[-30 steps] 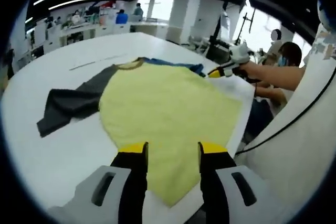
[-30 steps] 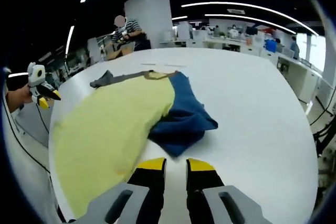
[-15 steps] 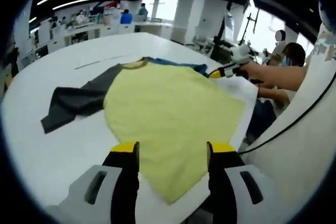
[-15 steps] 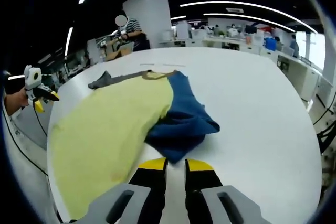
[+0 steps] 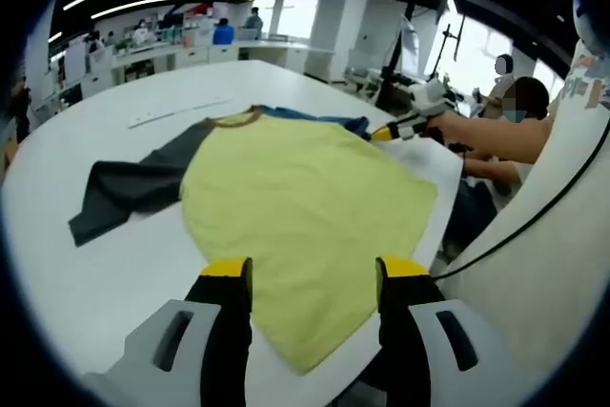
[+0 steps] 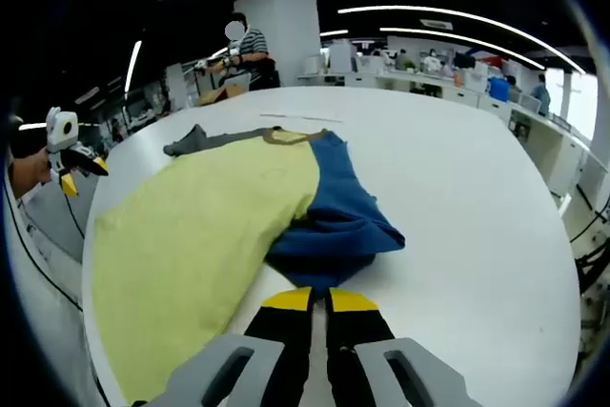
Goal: Fold the garment on the visible template until the final outline fits inside the template.
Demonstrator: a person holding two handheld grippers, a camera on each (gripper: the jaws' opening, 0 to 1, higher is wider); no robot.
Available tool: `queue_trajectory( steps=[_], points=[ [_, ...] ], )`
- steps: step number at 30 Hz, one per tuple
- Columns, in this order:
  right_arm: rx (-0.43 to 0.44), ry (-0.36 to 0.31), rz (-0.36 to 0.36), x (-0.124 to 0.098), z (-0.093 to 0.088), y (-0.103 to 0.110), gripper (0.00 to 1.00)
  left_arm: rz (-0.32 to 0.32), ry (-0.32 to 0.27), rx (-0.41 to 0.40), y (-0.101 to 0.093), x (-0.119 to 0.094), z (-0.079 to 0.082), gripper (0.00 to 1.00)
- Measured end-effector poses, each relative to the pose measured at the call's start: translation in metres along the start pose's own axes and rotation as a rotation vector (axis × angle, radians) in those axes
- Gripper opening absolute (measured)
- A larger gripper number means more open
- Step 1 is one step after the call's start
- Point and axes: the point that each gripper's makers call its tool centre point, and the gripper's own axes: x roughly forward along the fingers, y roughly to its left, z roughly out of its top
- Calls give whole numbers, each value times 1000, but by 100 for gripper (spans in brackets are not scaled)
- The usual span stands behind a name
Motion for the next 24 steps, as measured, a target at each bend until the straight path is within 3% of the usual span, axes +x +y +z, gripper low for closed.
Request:
queue_trajectory(
  steps=[24],
  points=[
    [5,5,-154,-35,2,-65,0,-3,-1,-17,4,4,-1,49]
  ],
)
